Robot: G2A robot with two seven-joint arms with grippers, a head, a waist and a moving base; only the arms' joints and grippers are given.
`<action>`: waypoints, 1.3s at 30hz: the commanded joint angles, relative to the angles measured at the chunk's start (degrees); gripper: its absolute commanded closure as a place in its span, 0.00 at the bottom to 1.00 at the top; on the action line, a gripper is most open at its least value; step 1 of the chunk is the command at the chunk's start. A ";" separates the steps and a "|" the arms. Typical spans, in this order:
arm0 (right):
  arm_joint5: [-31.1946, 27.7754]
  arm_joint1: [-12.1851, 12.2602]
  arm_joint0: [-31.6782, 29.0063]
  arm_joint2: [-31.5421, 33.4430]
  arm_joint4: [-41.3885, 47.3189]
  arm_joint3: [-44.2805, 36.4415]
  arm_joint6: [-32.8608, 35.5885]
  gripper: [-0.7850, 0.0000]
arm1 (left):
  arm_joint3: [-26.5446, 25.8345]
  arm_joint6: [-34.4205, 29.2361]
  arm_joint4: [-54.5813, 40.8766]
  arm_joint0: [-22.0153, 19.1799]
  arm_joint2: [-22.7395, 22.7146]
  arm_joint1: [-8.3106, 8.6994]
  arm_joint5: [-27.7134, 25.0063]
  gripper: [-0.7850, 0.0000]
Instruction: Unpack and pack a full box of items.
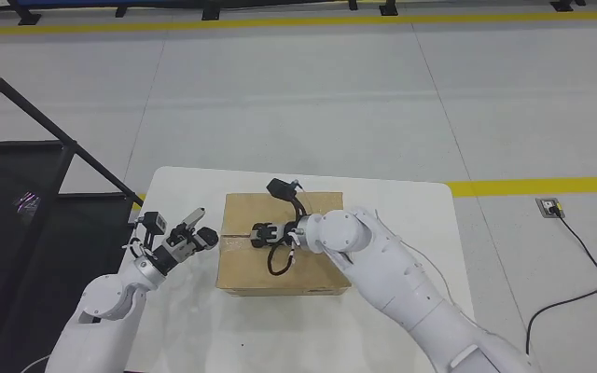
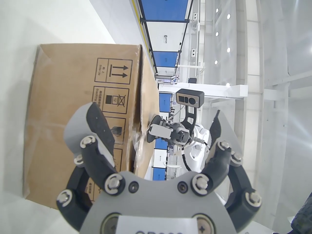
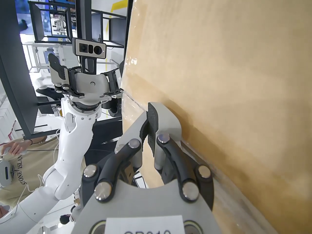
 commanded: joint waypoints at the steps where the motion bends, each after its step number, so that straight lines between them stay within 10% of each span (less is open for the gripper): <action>1: -1.10 -1.21 1.06 -1.41 0.83 2.00 -0.35 1.00 | 0.06 -0.12 -0.23 0.11 -0.26 0.05 -0.01 0.00; 19: -3.93 -8.54 7.22 -7.38 1.40 13.89 0.33 1.00 | 0.62 -1.64 -1.30 0.14 -1.52 0.38 -0.04 0.00; 39: 8.71 1.35 -5.91 6.45 -13.96 -10.94 1.81 1.00 | 1.13 -3.24 -1.25 -0.66 -1.33 0.56 0.05 0.00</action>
